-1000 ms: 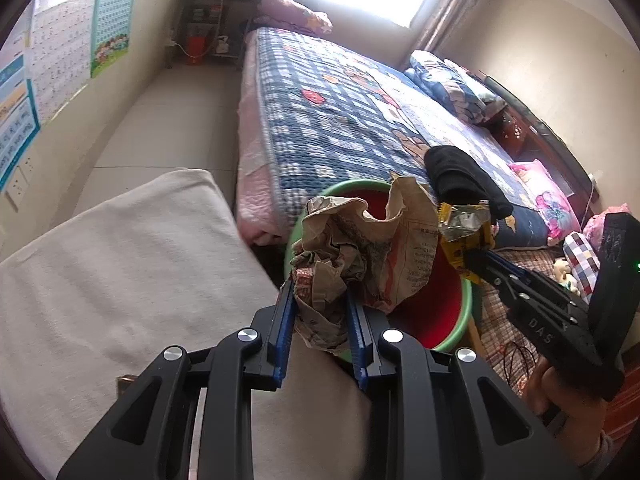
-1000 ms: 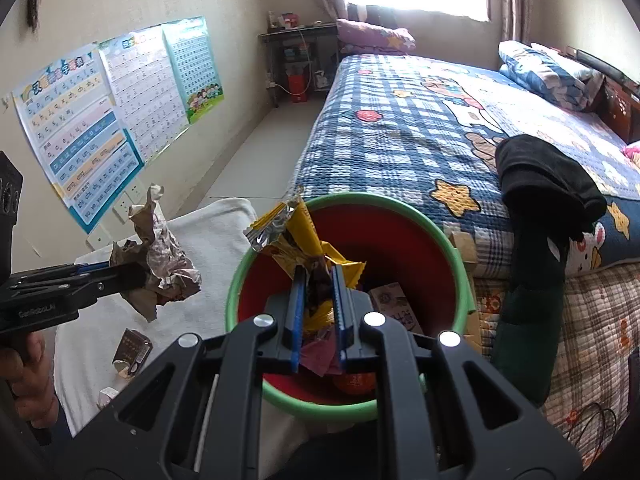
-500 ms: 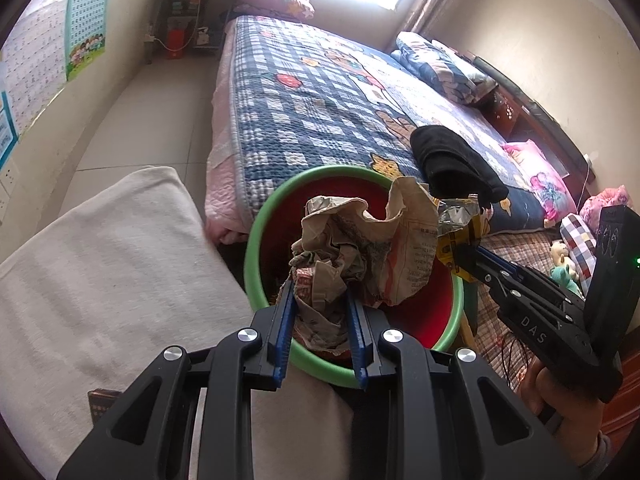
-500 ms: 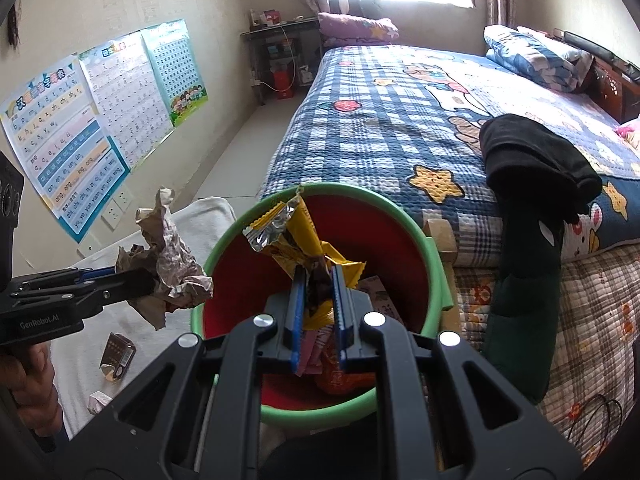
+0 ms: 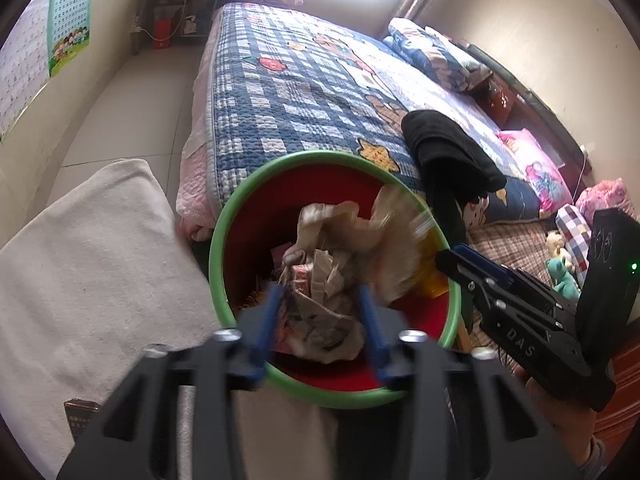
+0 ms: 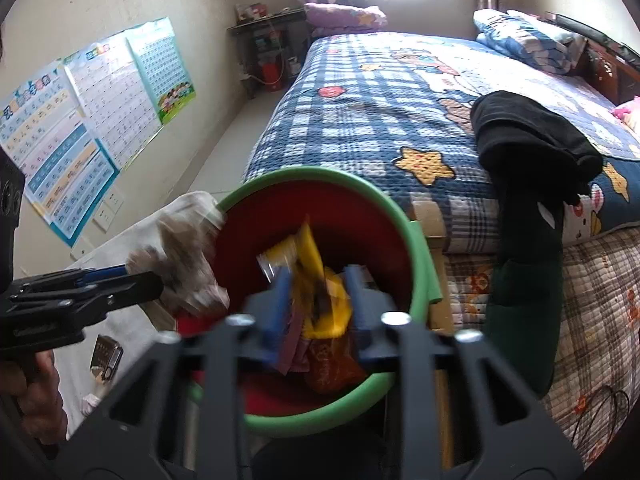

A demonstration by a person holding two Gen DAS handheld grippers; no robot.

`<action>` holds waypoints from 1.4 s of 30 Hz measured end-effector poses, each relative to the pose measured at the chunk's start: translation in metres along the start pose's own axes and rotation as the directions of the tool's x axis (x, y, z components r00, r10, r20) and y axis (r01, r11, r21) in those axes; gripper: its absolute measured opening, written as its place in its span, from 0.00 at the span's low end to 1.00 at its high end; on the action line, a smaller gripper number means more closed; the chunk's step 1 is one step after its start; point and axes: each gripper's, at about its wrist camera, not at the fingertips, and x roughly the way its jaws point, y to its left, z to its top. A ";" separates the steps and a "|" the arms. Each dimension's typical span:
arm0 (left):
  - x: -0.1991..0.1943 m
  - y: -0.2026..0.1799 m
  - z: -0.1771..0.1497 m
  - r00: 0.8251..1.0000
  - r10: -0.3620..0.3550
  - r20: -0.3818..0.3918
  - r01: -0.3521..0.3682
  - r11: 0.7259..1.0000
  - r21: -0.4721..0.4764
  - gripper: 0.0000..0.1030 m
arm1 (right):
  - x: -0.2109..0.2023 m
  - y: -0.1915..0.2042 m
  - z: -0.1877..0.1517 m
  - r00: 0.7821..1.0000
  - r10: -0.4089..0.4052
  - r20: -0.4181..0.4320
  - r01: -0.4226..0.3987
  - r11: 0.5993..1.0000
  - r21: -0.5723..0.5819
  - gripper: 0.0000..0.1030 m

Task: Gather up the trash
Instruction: 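Open both tools to drop the paper and wrapper into the bucket, then move both open tools back over the milk box and brown packet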

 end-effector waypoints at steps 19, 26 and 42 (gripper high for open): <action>-0.064 0.075 -0.040 0.980 0.190 0.057 -0.183 0.977 -0.107 0.92 | -0.017 0.059 -0.005 1.000 0.019 0.017 -0.018 0.996 -0.086 0.95; -0.101 0.108 -0.077 0.973 0.225 0.058 -0.216 0.968 -0.132 0.92 | -0.021 0.105 -0.016 0.997 0.071 0.003 -0.070 0.987 -0.144 0.95; -0.111 0.170 -0.182 0.966 0.246 -0.080 -0.258 0.936 -0.241 0.92 | -0.007 0.195 -0.065 0.978 0.176 -0.107 -0.199 0.946 -0.256 0.95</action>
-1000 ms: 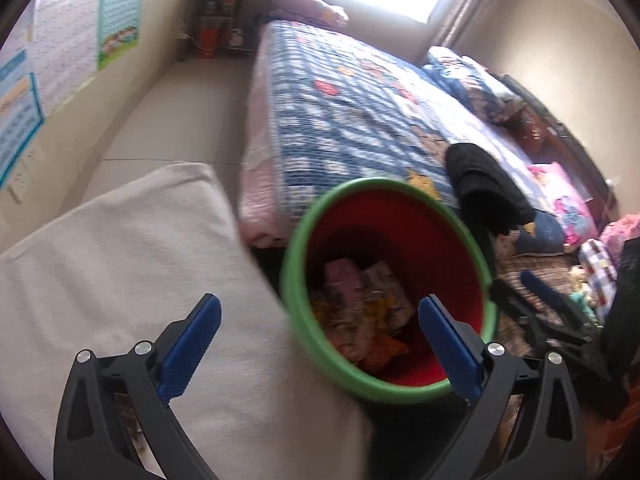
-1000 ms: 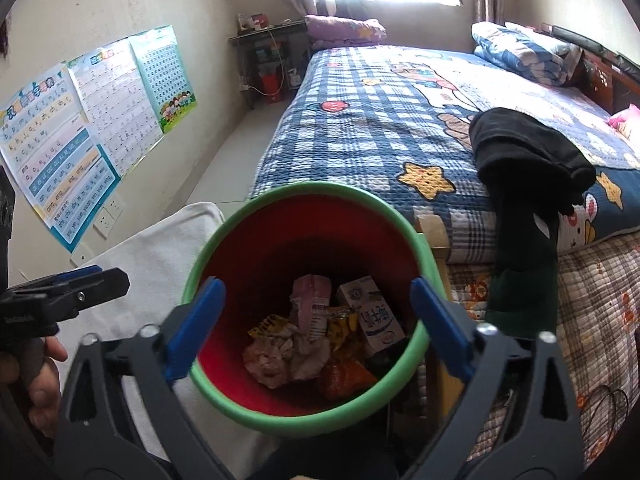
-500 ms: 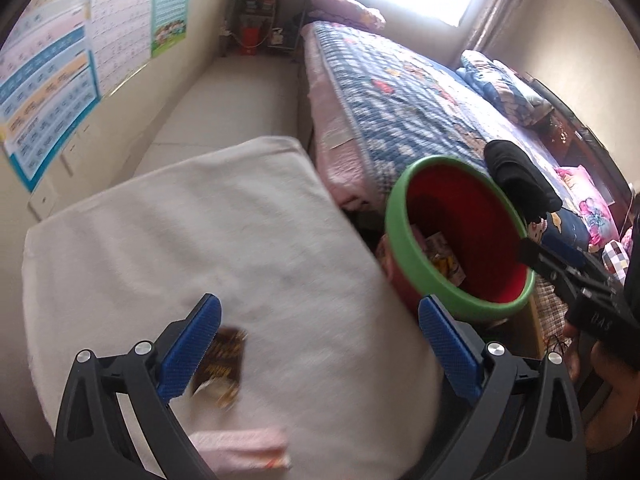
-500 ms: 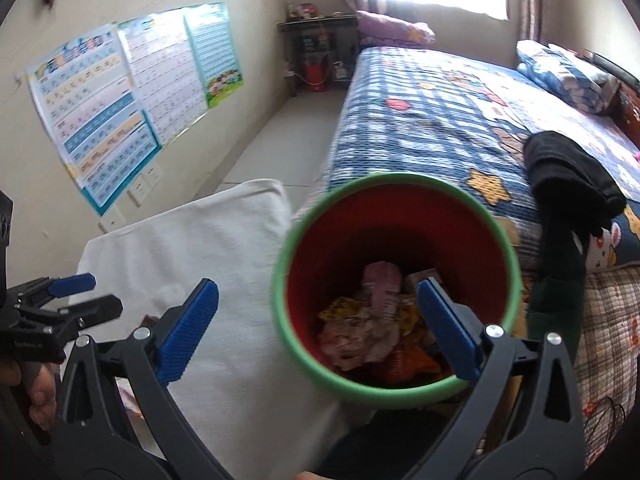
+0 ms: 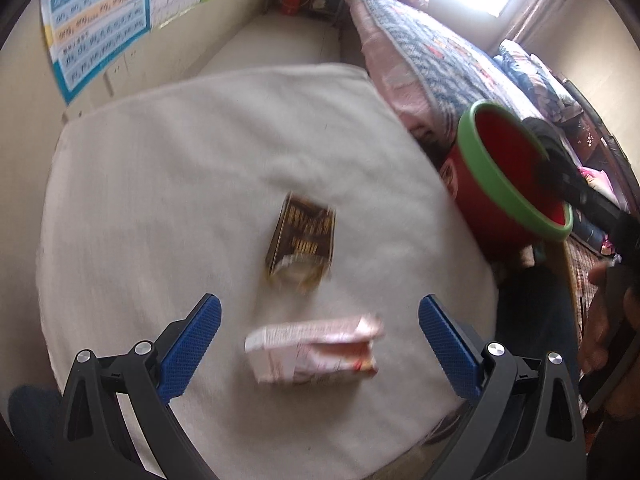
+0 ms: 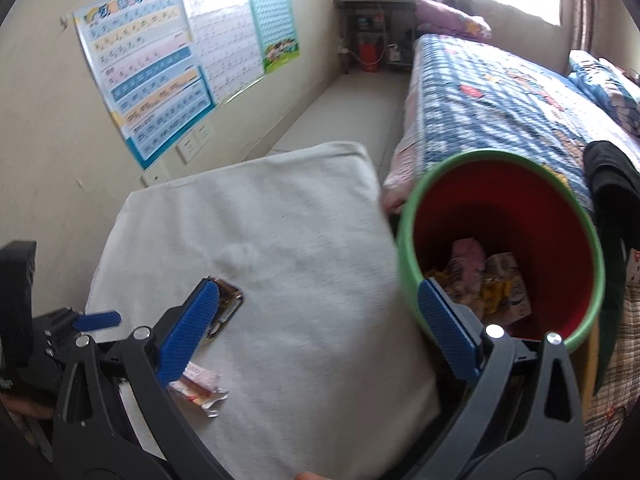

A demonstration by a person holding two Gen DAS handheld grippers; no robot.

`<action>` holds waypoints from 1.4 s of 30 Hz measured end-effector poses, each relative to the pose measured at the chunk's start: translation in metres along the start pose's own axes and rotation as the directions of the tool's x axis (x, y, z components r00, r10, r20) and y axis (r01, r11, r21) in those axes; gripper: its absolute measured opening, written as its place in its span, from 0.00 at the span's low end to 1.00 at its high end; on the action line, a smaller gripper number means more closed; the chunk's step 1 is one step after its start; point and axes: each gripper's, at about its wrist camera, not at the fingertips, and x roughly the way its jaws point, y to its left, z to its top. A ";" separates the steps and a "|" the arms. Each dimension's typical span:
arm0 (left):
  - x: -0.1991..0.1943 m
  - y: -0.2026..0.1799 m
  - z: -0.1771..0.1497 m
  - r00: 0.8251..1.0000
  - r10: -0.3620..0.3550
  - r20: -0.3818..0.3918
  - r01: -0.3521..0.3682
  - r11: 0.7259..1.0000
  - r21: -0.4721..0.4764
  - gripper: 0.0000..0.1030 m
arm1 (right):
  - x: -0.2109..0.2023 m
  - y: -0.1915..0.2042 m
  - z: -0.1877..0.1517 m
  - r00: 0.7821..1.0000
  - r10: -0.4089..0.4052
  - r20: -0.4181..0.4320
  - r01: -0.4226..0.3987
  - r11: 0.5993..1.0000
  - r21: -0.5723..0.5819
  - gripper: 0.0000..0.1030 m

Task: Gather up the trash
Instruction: 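Move both open tools back over the milk box and brown packet, then grasp the pink-white milk box with the left tool while the right tool grasps the brown packet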

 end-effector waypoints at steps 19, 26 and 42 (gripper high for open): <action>0.060 -0.020 -0.042 0.982 0.131 -0.136 -0.120 0.989 0.087 0.92 | 0.015 0.024 -0.007 0.998 0.023 -0.052 -0.025 0.999 -0.047 0.95; 0.060 -0.006 -0.044 0.986 0.103 -0.132 -0.100 0.994 0.034 0.86 | 0.019 0.028 -0.006 0.998 0.027 -0.059 -0.030 0.998 -0.052 0.95; 0.026 0.033 -0.035 0.992 0.113 -0.056 -0.116 0.992 -0.050 0.85 | 0.036 0.061 -0.002 0.994 0.065 -0.087 -0.073 0.993 -0.093 0.95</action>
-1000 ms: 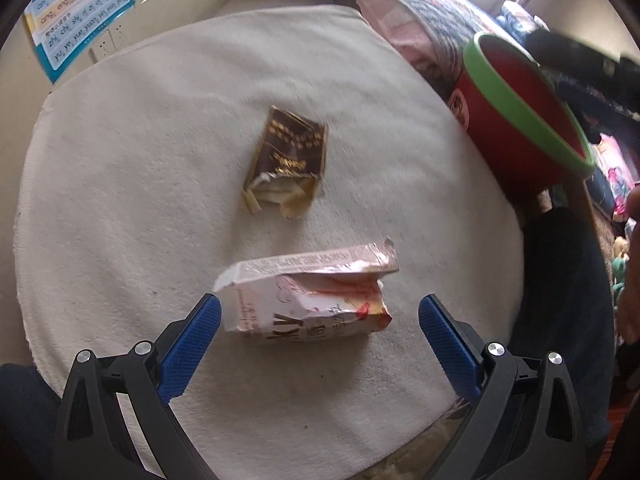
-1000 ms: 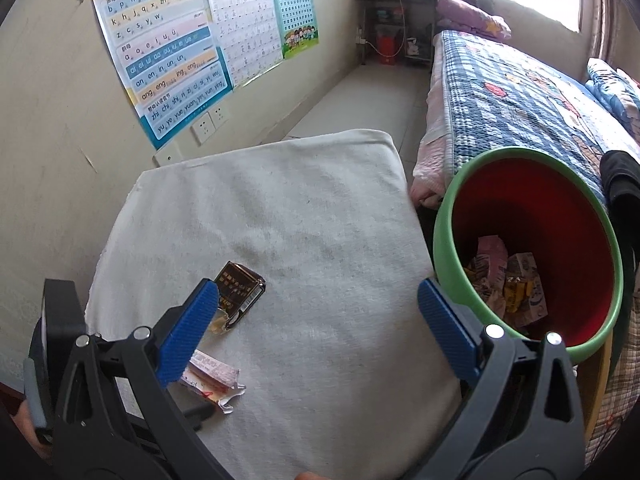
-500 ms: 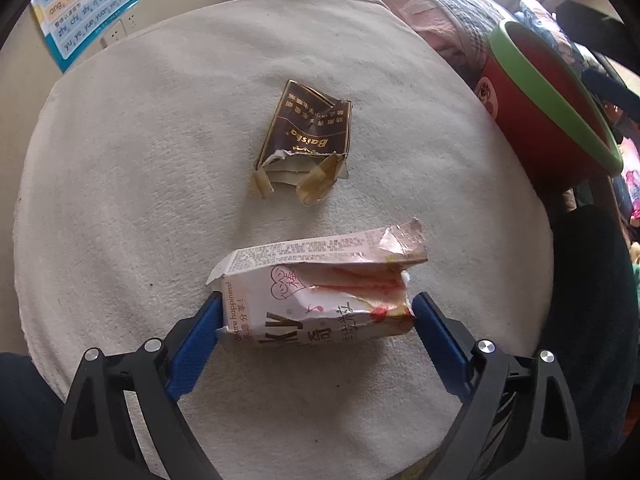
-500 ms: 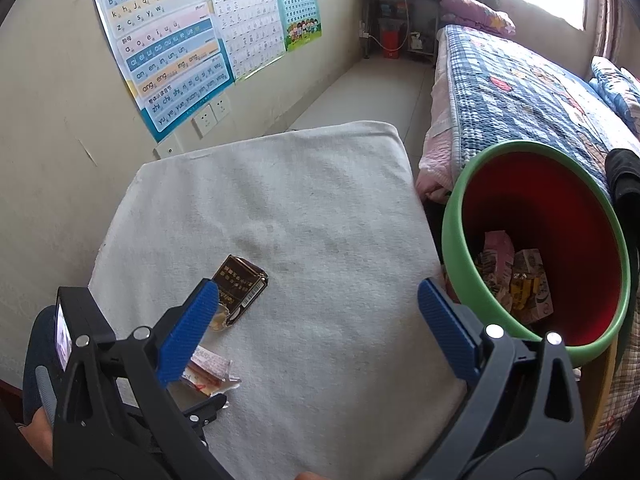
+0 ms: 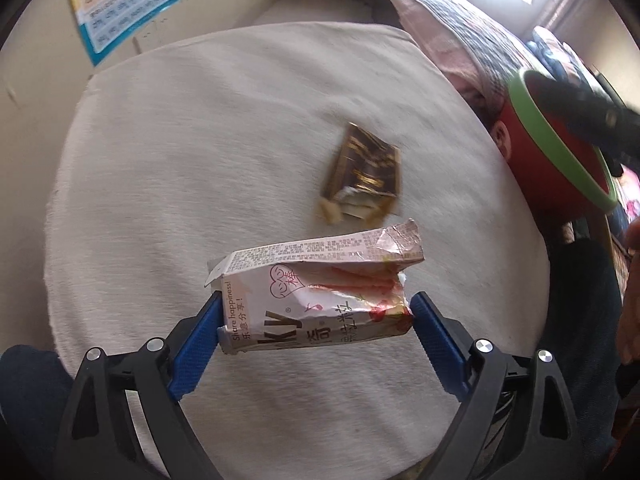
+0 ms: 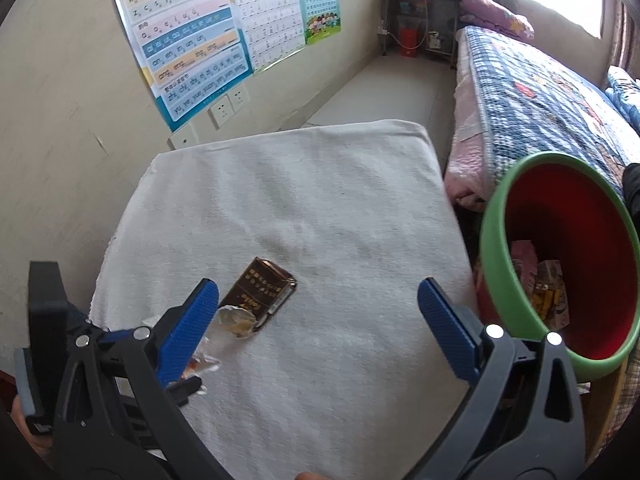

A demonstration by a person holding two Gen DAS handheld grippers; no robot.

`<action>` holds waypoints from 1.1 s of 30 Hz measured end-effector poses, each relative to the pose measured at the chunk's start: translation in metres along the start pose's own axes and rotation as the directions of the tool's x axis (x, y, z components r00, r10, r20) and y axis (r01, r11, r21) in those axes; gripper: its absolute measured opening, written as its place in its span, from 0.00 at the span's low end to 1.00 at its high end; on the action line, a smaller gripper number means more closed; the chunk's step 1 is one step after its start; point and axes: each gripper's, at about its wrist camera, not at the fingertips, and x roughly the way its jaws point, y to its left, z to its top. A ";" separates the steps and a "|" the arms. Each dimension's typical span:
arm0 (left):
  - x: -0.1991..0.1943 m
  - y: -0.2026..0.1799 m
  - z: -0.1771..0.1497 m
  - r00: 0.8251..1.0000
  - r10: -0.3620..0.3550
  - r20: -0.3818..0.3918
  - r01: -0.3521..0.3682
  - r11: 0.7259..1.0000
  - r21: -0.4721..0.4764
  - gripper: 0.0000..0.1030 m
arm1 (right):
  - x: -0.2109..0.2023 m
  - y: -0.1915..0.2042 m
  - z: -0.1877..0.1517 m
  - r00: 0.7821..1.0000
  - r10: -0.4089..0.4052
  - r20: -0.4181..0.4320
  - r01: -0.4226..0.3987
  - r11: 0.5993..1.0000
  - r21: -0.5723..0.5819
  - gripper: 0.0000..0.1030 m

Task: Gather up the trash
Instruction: 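Grasp the pink-white milk box with the left tool while the right tool grasps the brown packet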

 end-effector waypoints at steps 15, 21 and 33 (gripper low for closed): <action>-0.024 0.084 0.009 0.995 0.078 0.055 -0.069 0.986 -0.152 0.85 | 0.064 0.049 -0.014 0.992 0.037 -0.120 -0.038 0.999 -0.009 0.95; -0.021 0.094 0.011 0.995 0.080 0.062 -0.068 0.983 -0.172 0.85 | 0.091 0.060 -0.021 0.985 0.026 -0.171 -0.026 1.000 -0.001 0.95; -0.018 0.098 0.012 0.996 0.069 0.059 -0.057 0.982 -0.179 0.85 | 0.125 0.062 -0.026 0.968 -0.009 -0.251 0.015 1.000 0.019 0.79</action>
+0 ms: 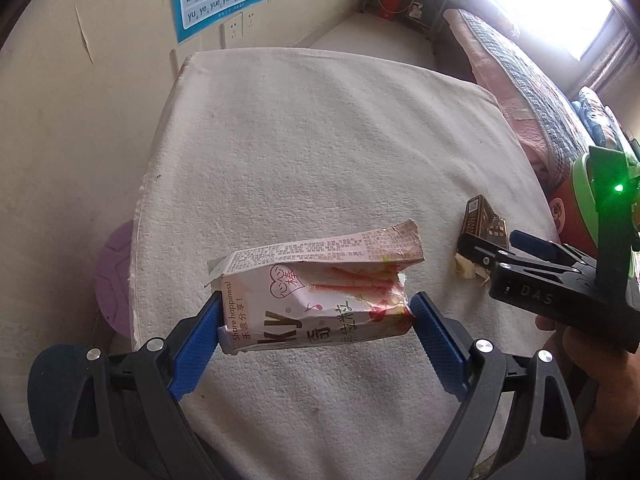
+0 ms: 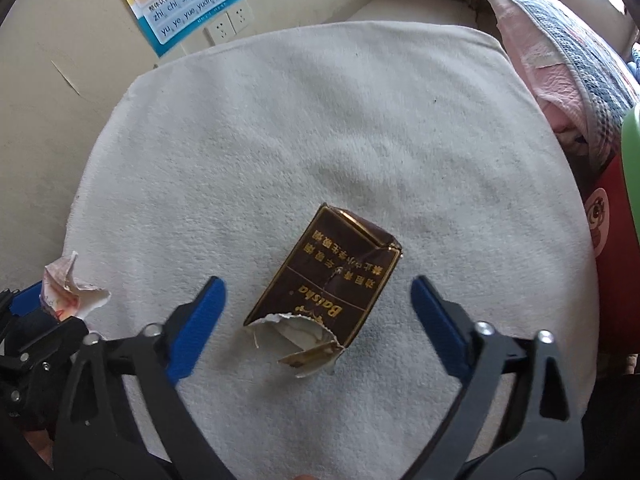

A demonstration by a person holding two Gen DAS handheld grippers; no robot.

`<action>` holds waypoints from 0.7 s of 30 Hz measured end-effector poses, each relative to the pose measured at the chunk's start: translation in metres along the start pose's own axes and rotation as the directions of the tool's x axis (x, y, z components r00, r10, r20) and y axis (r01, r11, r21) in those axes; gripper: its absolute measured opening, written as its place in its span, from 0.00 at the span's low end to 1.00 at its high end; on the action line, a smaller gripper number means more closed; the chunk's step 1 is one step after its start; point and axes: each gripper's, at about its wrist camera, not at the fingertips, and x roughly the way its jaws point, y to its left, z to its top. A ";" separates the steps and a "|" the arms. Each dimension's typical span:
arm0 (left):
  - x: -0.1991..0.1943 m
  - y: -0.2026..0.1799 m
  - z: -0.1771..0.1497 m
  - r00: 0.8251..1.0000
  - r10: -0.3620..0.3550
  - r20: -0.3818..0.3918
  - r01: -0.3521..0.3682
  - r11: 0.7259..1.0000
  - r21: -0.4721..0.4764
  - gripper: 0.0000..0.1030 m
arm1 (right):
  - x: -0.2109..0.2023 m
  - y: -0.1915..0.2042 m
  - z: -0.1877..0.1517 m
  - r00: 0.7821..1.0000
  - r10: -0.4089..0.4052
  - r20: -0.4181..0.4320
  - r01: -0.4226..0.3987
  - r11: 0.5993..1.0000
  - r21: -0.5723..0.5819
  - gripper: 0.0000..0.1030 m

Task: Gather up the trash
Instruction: 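Grasp the pink-white milk box with the left tool while the right tool grasps the brown packet, then carry the milk box and brown packet over the red bucket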

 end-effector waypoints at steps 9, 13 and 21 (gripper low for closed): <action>0.001 -0.008 0.001 1.000 -0.016 0.000 0.016 1.000 0.010 0.85 | -0.005 -0.005 -0.001 1.000 0.015 -0.018 -0.015 1.000 0.004 0.55; -0.001 -0.015 0.000 1.000 -0.023 0.003 0.023 0.999 0.024 0.85 | -0.018 -0.011 0.000 1.000 0.019 0.003 -0.019 1.000 0.009 0.54; -0.008 -0.035 -0.003 0.999 -0.038 0.014 0.037 0.998 0.054 0.85 | -0.051 -0.018 0.004 0.998 0.018 0.066 -0.019 1.000 0.008 0.54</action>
